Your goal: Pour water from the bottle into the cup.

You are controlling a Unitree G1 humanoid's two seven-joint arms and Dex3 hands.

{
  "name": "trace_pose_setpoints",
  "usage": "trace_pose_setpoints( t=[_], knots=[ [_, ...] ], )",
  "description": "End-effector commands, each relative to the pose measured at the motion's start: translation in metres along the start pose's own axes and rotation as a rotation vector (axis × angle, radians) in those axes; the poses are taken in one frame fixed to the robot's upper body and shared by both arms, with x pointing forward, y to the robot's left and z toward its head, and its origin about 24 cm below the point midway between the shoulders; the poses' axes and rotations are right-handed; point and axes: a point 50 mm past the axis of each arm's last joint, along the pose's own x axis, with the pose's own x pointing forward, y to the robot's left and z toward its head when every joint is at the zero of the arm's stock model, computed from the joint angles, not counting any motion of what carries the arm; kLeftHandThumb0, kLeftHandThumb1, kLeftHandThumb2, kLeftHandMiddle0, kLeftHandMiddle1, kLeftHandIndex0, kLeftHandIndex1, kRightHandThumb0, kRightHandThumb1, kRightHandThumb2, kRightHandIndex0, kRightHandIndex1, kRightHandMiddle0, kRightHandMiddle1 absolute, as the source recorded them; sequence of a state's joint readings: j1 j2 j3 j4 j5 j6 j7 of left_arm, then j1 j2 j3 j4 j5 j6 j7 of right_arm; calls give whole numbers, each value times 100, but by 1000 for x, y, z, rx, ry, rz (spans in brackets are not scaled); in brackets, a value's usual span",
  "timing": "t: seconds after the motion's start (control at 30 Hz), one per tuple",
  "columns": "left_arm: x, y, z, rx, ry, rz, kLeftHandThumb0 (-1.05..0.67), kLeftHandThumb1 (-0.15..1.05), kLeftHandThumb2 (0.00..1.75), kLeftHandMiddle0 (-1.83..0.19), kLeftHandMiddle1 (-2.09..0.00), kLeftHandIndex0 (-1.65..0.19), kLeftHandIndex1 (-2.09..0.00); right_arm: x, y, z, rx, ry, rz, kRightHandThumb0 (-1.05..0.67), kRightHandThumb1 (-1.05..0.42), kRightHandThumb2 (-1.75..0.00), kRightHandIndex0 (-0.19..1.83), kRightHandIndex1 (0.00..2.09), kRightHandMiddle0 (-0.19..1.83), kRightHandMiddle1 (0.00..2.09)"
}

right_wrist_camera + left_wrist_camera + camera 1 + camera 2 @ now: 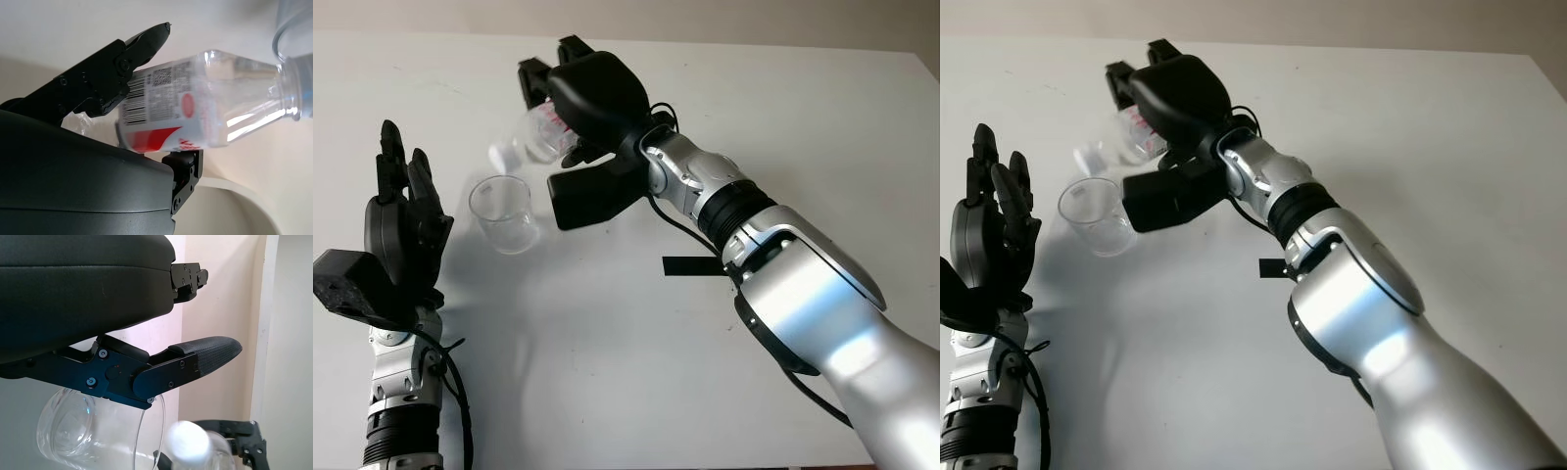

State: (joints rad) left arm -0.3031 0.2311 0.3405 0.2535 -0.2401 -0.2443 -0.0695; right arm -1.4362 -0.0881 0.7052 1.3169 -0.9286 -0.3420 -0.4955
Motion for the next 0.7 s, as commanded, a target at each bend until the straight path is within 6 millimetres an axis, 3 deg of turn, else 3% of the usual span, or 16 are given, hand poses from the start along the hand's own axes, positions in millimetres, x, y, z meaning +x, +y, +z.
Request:
trace_pose_setpoints(
  t=[0.0, 0.17, 0.27, 0.67],
  knots=[
    [-1, 0, -1, -1, -4, 3, -68, 105, 74, 4, -5, 11, -6, 6, -12, 0, -54, -31, -35, -32, -93, -5, 78, 209, 46, 143],
    [-1, 0, -2, -4, -3, 6, -68, 105, 74, 4, -5, 11, -6, 5, -11, 4, -120, -78, -55, -41, -92, -5, 83, 209, 50, 134],
    [-1, 0, -2, -3, -2, 6, -69, 105, 72, 5, -5, 11, -6, 5, -10, 5, -159, -100, -64, -41, -93, -6, 87, 209, 44, 162],
    [-1, 0, -5, -5, 8, 1, -69, 105, 73, 5, -5, 11, -6, 6, -11, 7, -131, -106, -65, -35, -104, -7, 81, 209, 32, 190]
  ],
)
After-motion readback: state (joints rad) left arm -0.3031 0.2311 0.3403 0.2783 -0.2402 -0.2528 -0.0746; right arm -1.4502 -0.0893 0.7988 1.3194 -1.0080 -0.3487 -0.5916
